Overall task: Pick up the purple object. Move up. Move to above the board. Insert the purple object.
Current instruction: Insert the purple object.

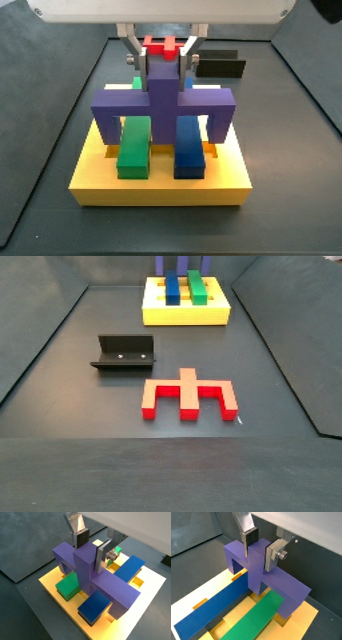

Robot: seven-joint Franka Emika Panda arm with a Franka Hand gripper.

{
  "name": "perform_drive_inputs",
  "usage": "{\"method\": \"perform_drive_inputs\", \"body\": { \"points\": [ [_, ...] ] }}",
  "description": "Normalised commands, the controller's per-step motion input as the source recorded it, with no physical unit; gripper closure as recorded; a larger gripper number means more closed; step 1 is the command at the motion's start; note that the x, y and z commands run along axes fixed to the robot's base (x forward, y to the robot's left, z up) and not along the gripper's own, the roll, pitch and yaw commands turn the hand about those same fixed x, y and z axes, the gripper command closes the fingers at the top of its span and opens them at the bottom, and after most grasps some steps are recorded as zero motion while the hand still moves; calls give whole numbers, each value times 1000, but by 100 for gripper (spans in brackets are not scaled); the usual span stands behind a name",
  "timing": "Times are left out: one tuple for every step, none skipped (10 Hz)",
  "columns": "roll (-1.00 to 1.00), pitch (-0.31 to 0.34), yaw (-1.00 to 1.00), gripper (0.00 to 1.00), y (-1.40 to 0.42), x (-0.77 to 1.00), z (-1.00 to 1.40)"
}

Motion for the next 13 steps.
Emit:
{"method": "perform_drive_inputs", "body": {
  "points": [
    [0, -46, 0, 100, 0, 0, -189],
    [0, -51, 0, 100, 0, 0, -206],
    [-24, -34, 0, 100, 0, 43, -271],
    [-17, -29, 0, 100, 0, 43, -291],
    [0, -26, 0, 100, 0, 0, -257],
    [0, -31, 0, 100, 0, 0, -240],
    [0, -16, 0, 100, 0, 0, -171],
    [36, 0, 0, 100, 0, 0, -60],
    [136, 0, 0, 100, 0, 77, -74],
    [143, 0, 0, 100, 0, 71, -26],
    [120, 0, 0, 100, 0, 11, -100],
    [89, 0, 0, 100, 0, 34, -160],
    [86, -3, 0, 100, 0, 26, -266]
  ]
}}
